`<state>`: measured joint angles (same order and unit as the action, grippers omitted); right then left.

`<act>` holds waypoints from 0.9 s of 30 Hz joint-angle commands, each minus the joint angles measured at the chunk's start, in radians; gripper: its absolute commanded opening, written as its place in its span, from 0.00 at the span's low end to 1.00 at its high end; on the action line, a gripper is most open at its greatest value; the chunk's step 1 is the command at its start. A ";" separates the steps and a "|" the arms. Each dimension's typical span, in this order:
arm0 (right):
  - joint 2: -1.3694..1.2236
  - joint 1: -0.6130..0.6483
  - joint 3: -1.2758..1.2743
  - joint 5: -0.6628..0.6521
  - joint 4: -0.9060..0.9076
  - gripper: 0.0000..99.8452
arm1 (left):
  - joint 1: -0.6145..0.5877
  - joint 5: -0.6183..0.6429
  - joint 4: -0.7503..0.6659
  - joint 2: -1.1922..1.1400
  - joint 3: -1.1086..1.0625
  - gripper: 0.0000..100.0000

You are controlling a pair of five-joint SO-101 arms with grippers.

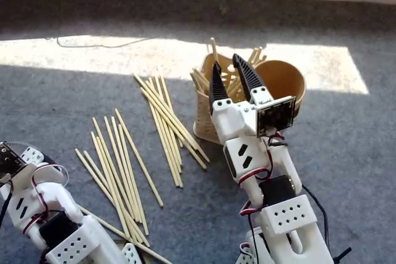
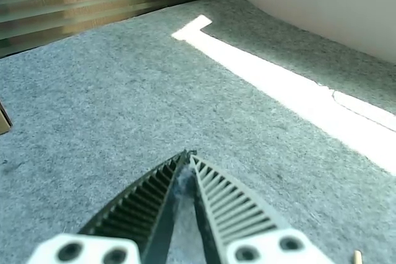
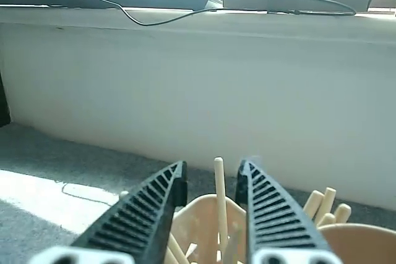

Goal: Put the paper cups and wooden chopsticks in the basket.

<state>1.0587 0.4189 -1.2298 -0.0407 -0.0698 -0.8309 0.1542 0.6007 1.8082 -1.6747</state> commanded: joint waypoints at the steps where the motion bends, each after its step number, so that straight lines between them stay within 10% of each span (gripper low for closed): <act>1: -0.005 0.013 0.015 -0.002 0.018 0.14 | 0.019 0.005 -0.015 0.007 -0.013 0.02; 27: 0.435 0.286 0.217 -0.006 0.877 0.14 | 0.019 0.005 -0.015 0.007 -0.013 0.02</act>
<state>1.5405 0.6490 -1.0733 -0.0376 0.7281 -0.8309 0.1542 0.6007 1.8082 -1.6747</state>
